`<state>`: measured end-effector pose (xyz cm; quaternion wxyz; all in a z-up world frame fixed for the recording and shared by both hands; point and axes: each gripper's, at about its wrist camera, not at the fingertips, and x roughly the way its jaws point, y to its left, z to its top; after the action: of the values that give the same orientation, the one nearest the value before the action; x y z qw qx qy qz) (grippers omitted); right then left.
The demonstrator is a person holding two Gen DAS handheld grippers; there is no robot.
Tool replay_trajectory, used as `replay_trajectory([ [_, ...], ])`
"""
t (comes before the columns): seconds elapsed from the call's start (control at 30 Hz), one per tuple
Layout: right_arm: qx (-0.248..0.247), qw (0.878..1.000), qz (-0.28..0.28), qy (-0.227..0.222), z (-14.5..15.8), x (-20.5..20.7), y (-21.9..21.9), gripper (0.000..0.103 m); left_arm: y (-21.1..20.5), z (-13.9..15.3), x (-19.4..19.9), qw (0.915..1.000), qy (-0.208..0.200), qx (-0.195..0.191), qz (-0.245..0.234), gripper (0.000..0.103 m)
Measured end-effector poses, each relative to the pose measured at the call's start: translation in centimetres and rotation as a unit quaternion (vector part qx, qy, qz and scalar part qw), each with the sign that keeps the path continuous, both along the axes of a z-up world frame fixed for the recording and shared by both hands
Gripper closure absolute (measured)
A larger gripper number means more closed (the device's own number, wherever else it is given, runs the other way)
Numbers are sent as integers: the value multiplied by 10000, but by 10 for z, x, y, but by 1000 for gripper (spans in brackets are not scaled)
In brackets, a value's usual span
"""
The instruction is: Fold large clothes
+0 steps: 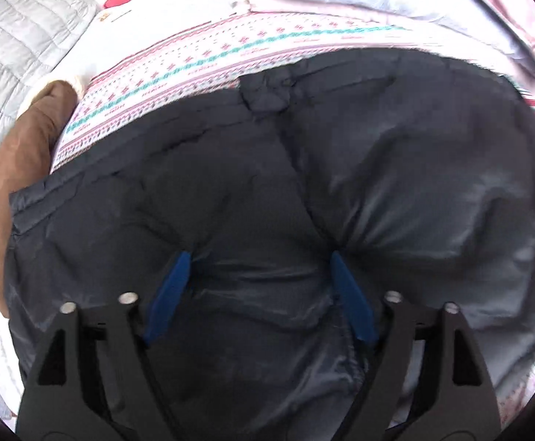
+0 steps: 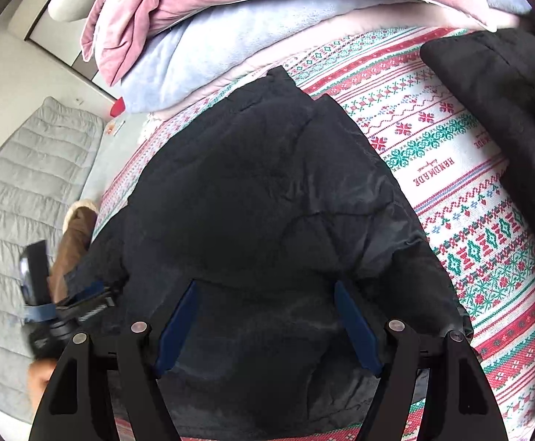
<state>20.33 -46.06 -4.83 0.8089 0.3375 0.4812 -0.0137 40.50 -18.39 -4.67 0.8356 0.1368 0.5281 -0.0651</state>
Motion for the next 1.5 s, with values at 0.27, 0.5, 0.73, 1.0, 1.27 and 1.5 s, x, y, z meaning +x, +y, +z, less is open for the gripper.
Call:
replay_trajectory([
  [0.27,26,10000,-34,34,1,-2,-2,27,4,-9,-1,9997,24,-158,156,17],
  [0.5,429,9974,-377,-434,15,-50,-11,27,5,-9,-1,9996,-42,-219,151,17],
  [0.73,1014,9922,-459,-557,-7,-100,-5,27,16,-7,8,9992,83,-377,113,17],
  [1.0,980,9923,-565,-511,-4,-98,-11,26,41,32,-67,9985,-409,-337,-106,17],
  [1.27,870,9936,-565,-443,-6,-93,-5,26,31,-5,-114,9987,-354,-184,-305,17],
  [1.5,865,9941,-584,-302,-12,-92,-5,26,30,-13,-109,9990,-304,-212,-238,17],
])
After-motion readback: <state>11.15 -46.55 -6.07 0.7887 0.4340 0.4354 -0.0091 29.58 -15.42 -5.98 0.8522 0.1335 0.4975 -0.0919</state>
